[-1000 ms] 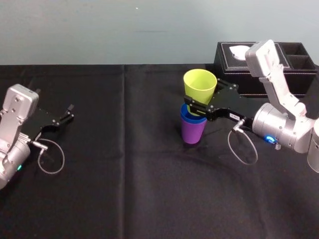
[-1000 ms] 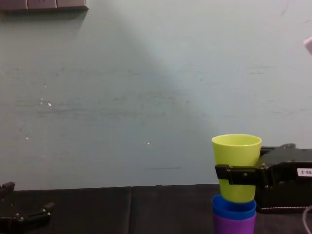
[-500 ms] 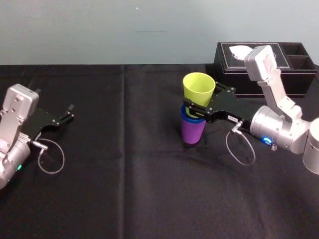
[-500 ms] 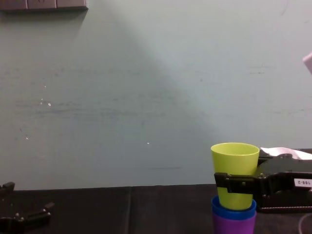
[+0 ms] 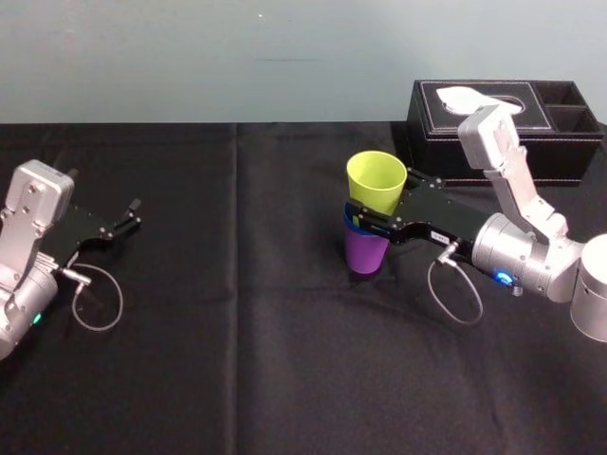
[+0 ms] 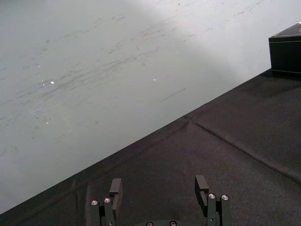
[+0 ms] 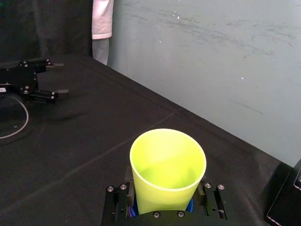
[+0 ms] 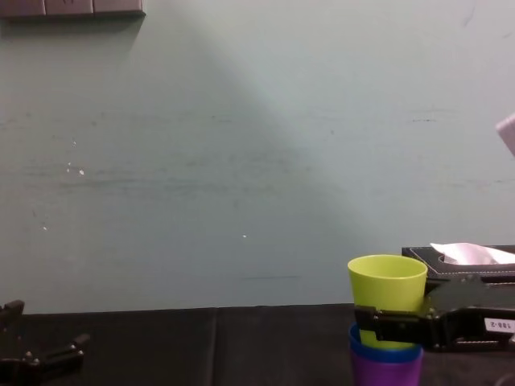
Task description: Stack the three plastic cups sequentially using one hand.
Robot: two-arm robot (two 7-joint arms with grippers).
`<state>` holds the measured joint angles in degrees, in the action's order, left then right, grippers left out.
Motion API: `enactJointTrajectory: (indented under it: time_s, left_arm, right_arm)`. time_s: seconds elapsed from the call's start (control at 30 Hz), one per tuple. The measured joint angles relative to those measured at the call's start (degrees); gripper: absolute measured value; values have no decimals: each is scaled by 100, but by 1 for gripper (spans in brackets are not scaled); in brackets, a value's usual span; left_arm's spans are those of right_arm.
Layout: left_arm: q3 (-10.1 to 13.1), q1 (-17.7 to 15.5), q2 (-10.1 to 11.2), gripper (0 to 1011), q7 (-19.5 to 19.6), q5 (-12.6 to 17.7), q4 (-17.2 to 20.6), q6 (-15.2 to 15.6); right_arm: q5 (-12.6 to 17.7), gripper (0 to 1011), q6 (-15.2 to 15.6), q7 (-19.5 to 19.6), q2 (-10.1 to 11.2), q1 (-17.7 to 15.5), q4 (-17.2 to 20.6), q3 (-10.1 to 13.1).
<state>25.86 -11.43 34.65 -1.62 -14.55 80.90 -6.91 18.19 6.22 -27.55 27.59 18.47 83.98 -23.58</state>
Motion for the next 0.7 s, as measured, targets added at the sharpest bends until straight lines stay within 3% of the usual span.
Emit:
enactJointTrajectory:
  time_s: [0.7]
  left_arm:
    - [0, 0, 0, 1011, 0, 0, 0, 0]
  right_arm:
    - [-1, 731, -2, -8, 5, -6, 2, 2]
